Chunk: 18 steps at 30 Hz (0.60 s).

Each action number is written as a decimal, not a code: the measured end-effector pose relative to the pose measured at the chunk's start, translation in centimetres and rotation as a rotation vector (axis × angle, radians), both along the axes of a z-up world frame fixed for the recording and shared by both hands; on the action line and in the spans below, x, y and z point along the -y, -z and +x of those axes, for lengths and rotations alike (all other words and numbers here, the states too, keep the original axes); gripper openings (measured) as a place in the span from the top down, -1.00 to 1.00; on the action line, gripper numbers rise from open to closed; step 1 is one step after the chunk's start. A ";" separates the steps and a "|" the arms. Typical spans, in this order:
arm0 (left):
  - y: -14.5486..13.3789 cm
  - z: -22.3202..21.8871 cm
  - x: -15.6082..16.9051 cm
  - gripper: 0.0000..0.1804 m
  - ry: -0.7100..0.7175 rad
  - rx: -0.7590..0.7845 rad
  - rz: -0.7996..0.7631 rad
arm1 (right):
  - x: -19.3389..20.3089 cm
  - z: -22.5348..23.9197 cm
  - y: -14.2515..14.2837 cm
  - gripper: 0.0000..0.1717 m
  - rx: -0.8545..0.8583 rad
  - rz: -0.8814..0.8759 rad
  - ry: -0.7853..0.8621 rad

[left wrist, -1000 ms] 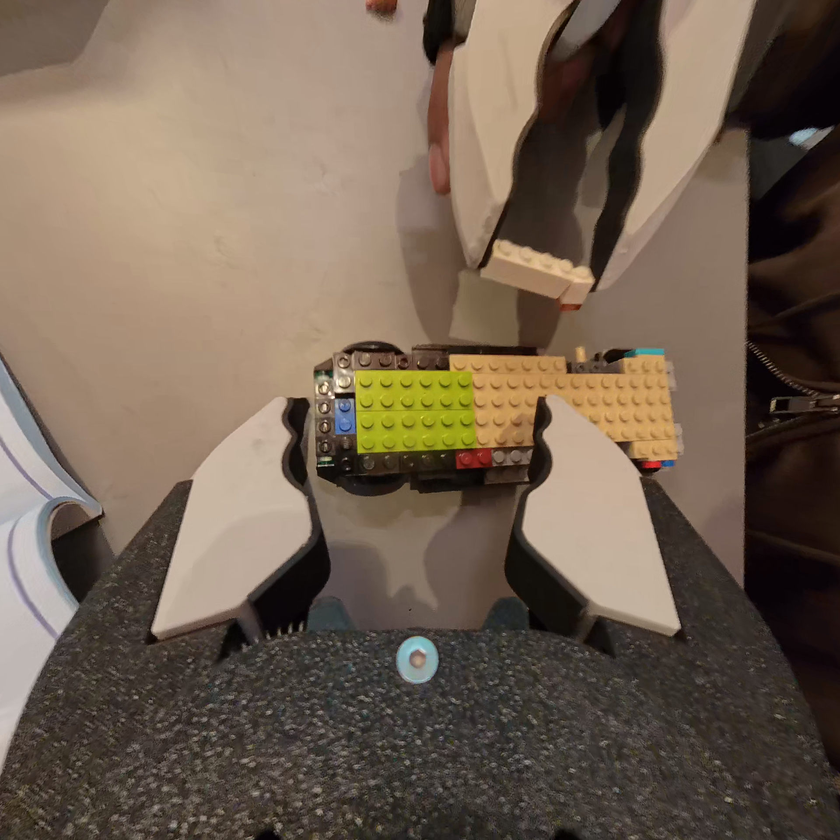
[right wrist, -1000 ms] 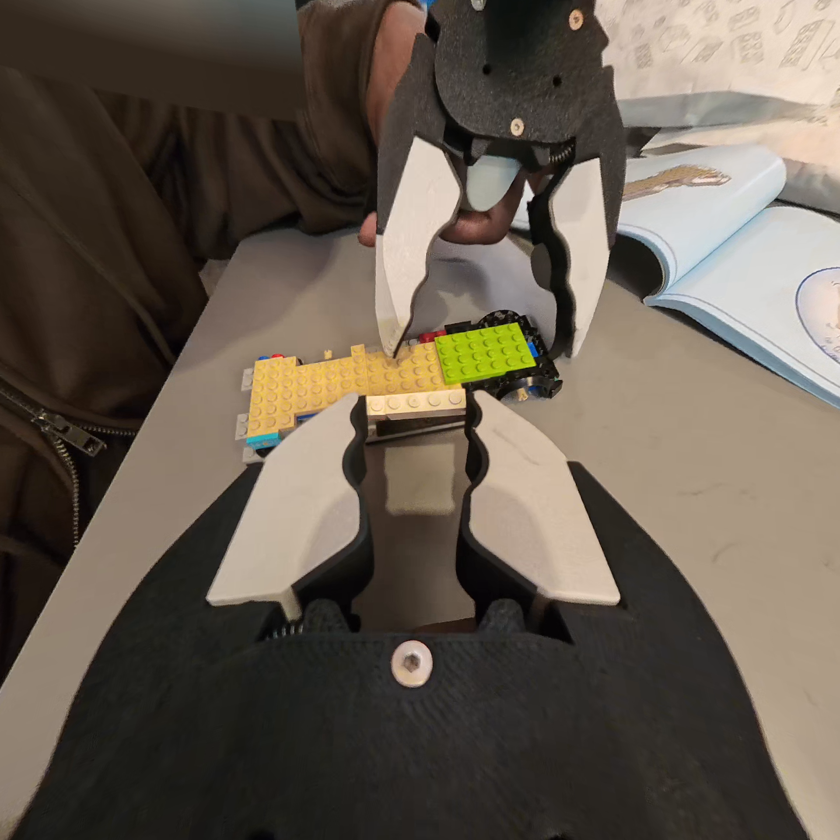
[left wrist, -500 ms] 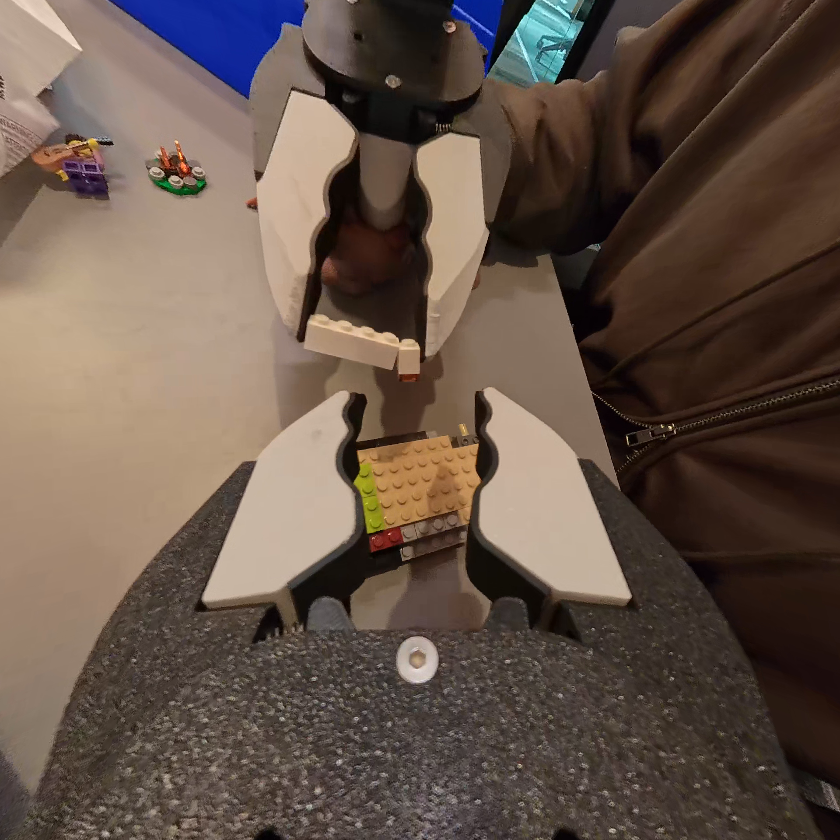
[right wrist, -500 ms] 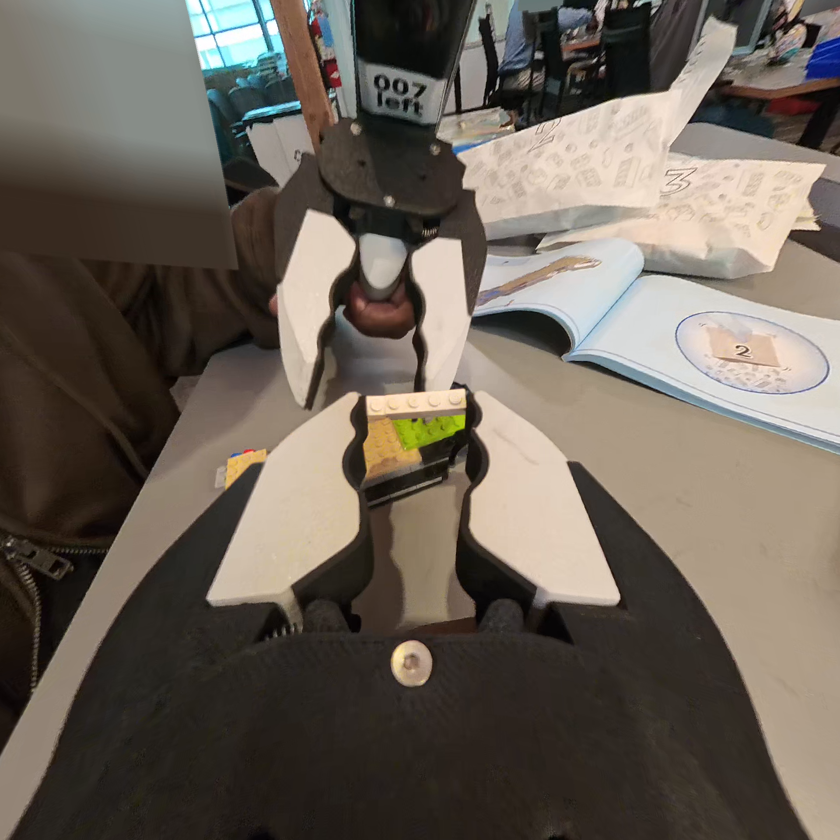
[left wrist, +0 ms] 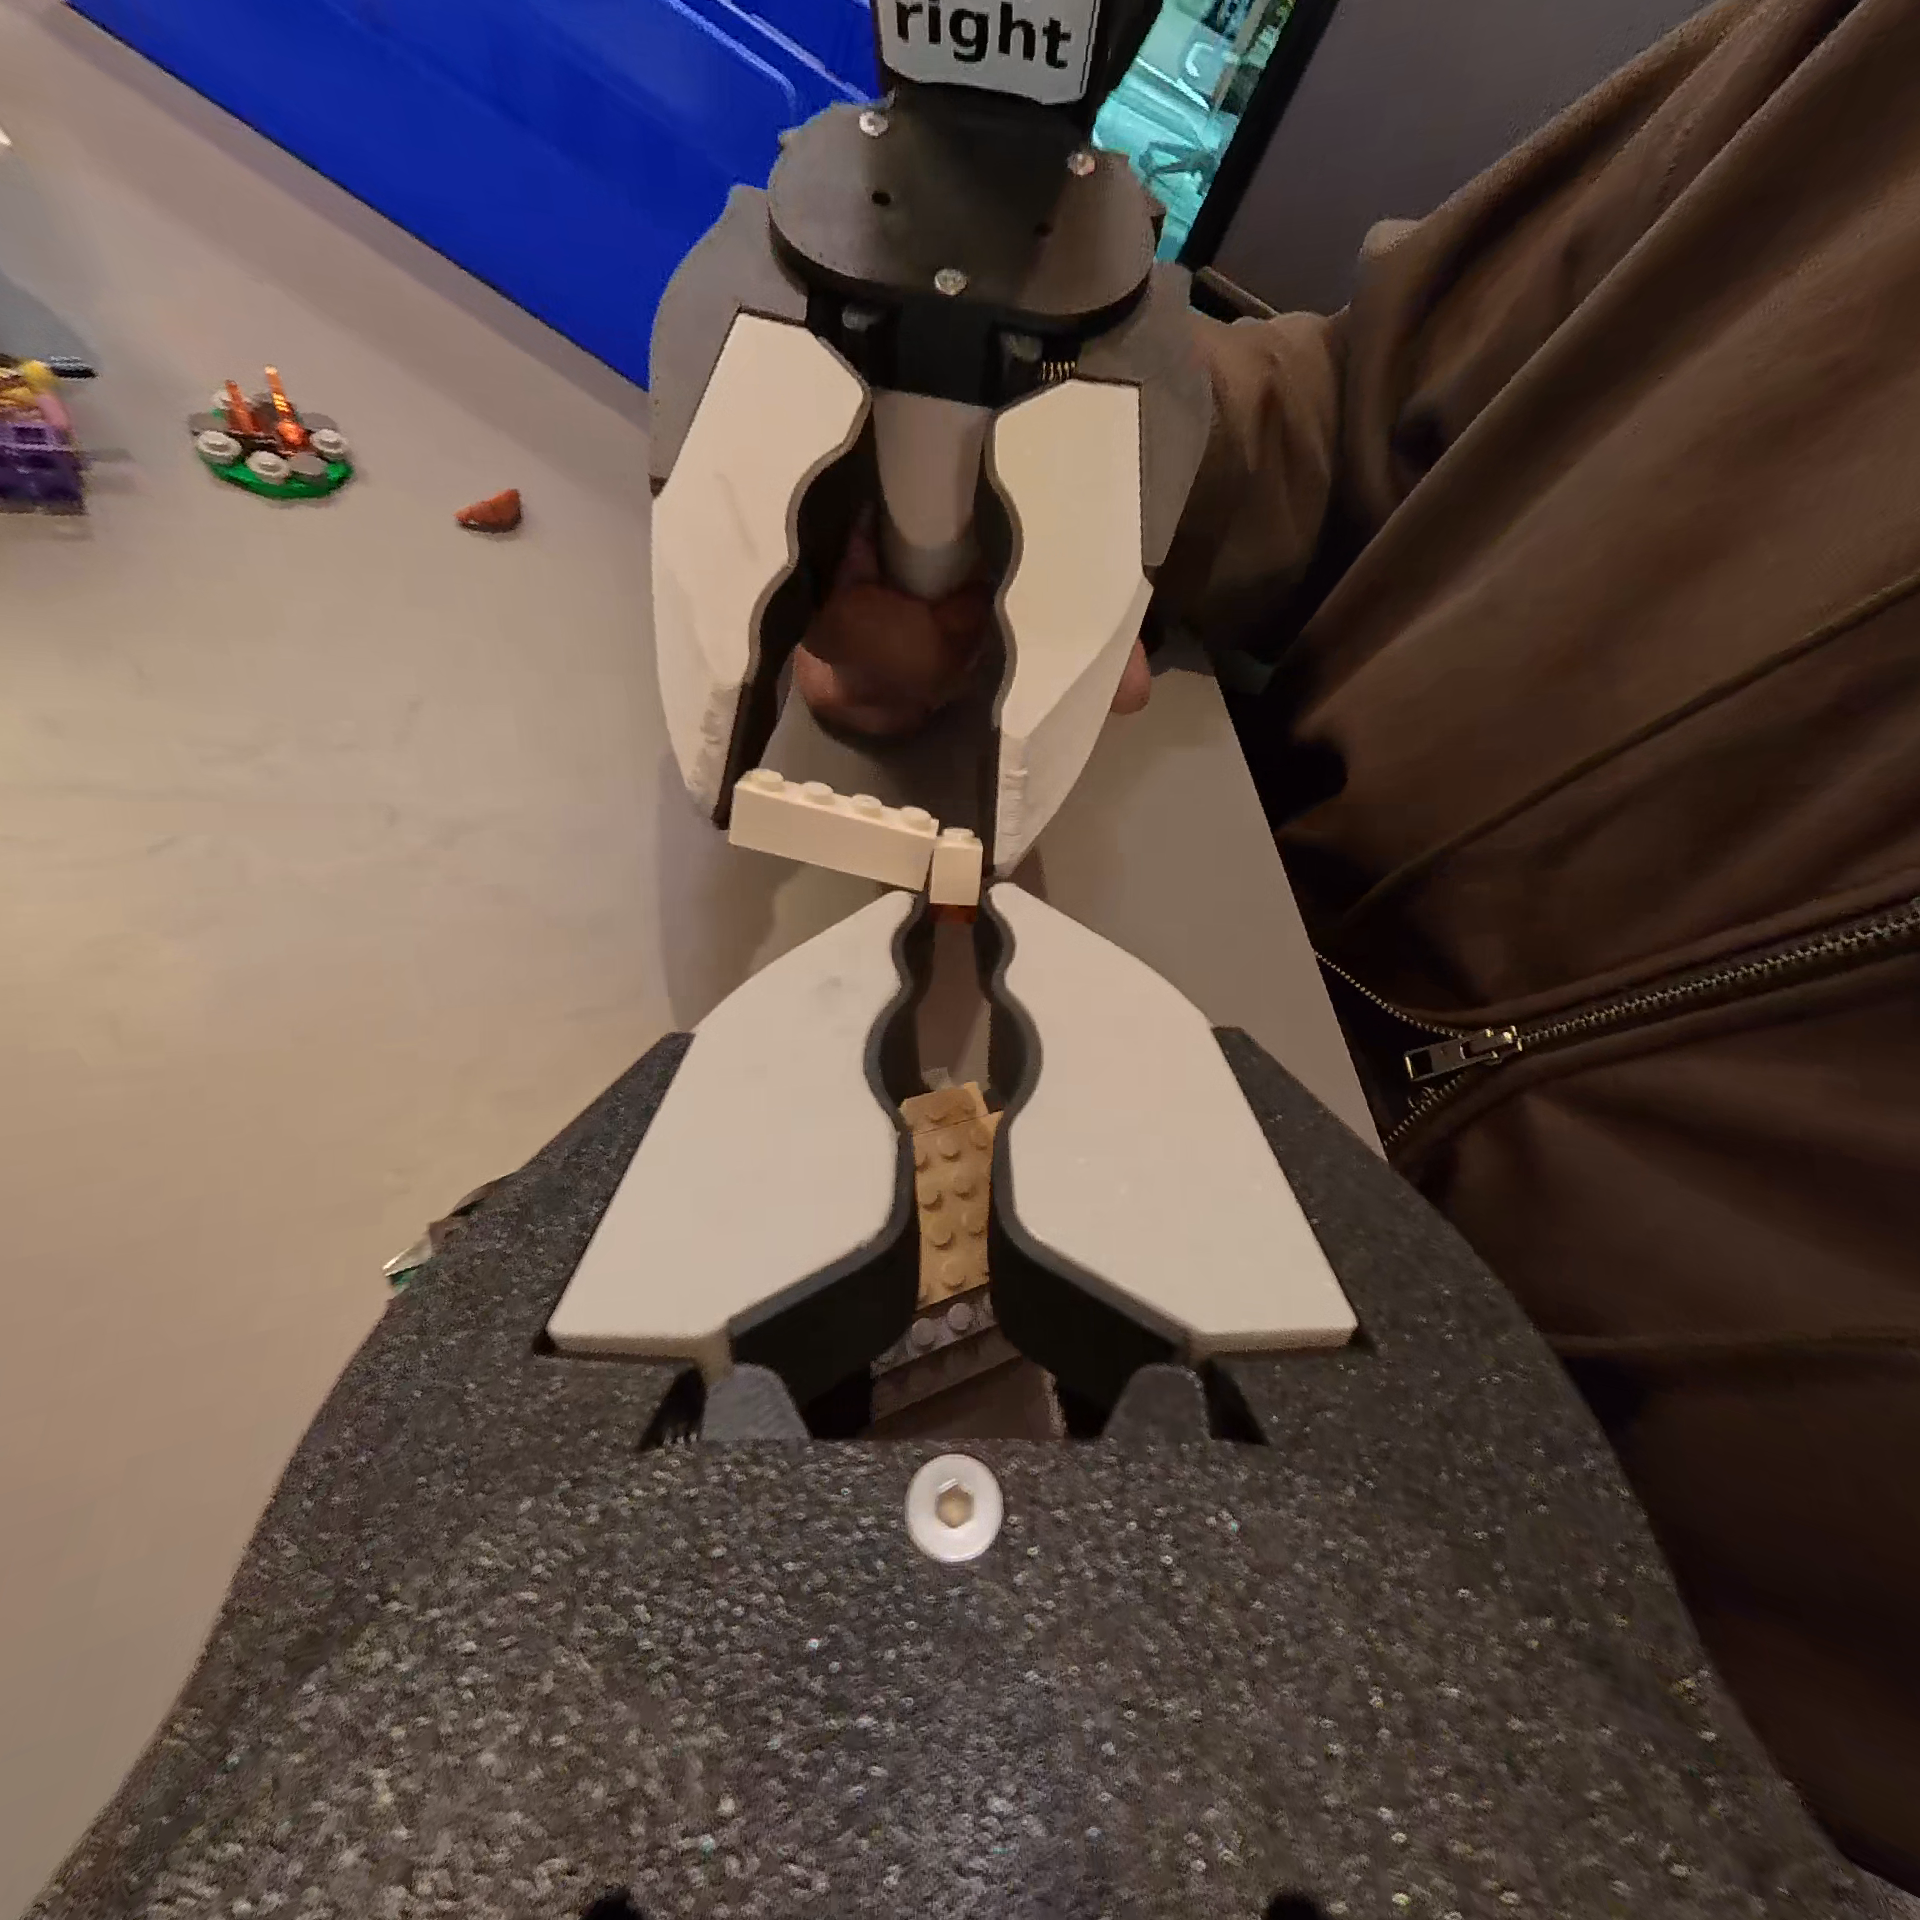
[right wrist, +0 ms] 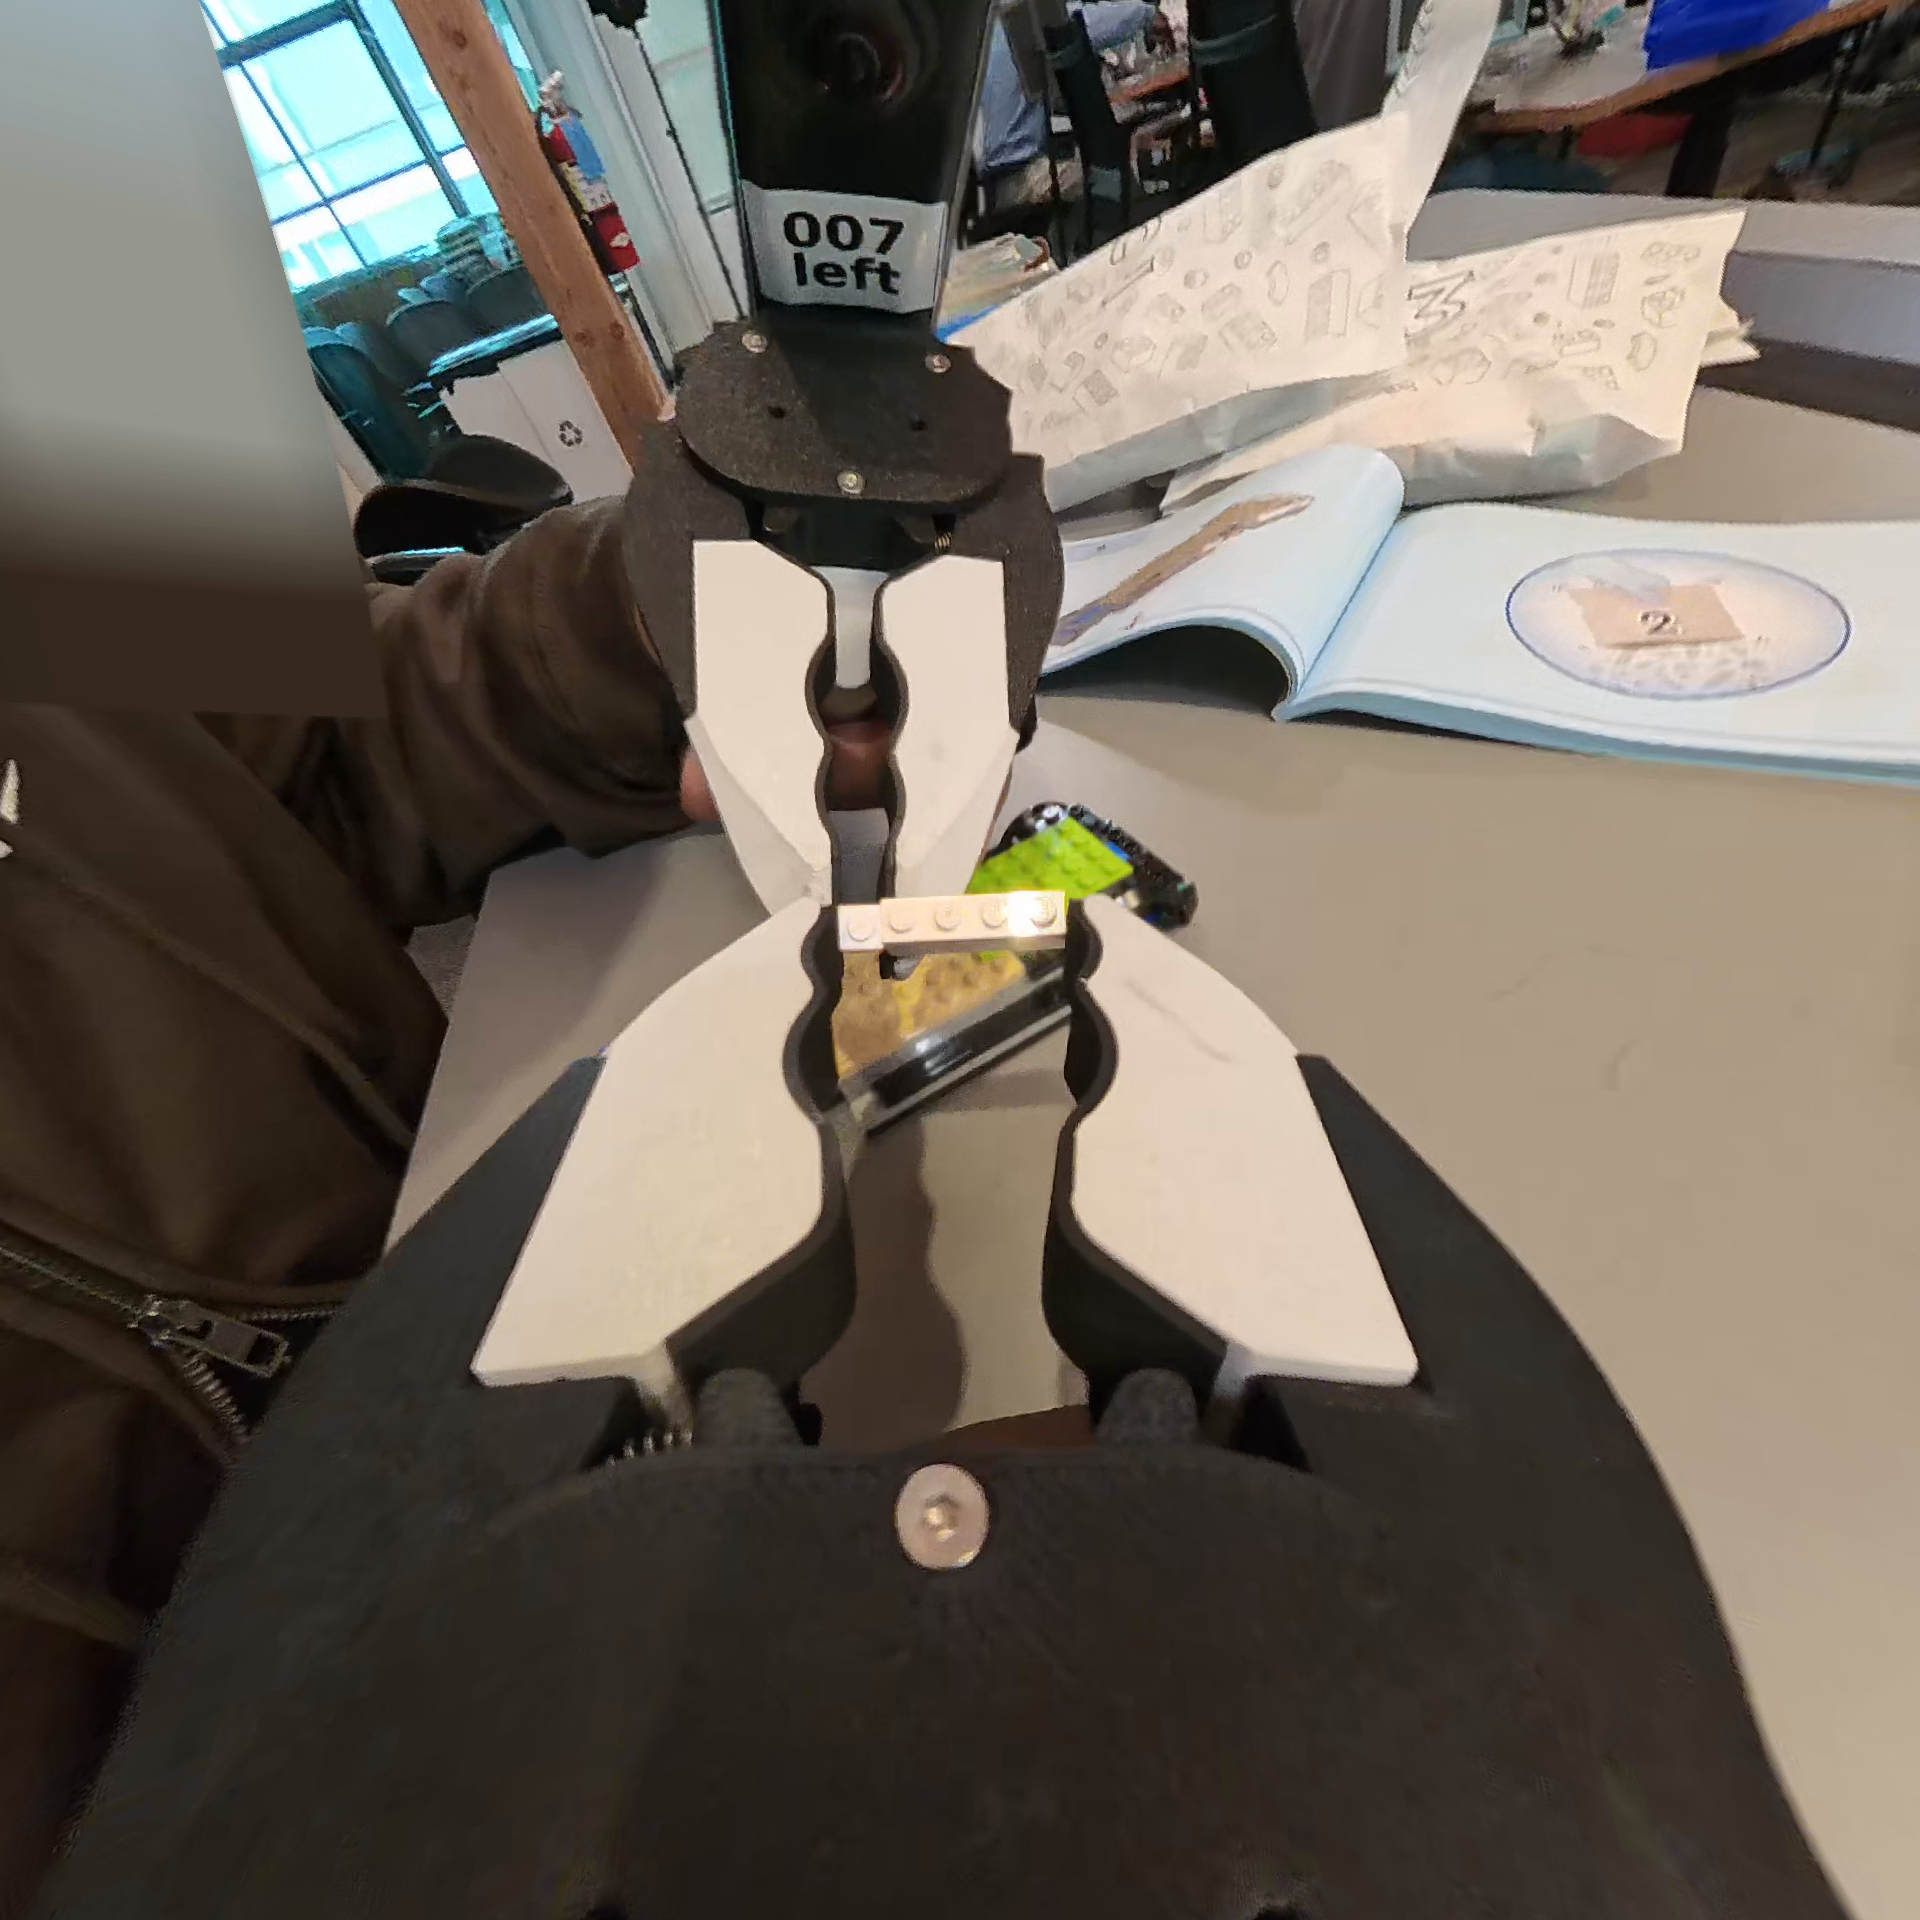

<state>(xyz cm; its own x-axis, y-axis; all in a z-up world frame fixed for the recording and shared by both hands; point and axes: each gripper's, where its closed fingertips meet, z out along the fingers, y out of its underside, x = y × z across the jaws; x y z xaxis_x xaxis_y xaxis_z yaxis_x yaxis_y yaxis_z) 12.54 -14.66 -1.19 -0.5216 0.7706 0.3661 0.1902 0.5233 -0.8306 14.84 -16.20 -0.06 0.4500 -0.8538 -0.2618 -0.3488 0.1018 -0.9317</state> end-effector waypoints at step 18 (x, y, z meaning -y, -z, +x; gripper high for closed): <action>1.9 -3.1 -2.2 0.92 0.180 0.090 0.023 | -1.6 -4.2 2.5 0.59 -0.191 -0.041 -0.051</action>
<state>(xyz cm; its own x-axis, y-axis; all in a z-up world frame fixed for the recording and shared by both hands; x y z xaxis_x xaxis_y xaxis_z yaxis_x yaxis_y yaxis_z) 9.44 -12.48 -3.09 -0.4075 0.8465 0.3426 0.3554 0.4925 -0.7944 10.62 -14.56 -2.58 0.4385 -0.8427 -0.3122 -0.5234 0.0430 -0.8510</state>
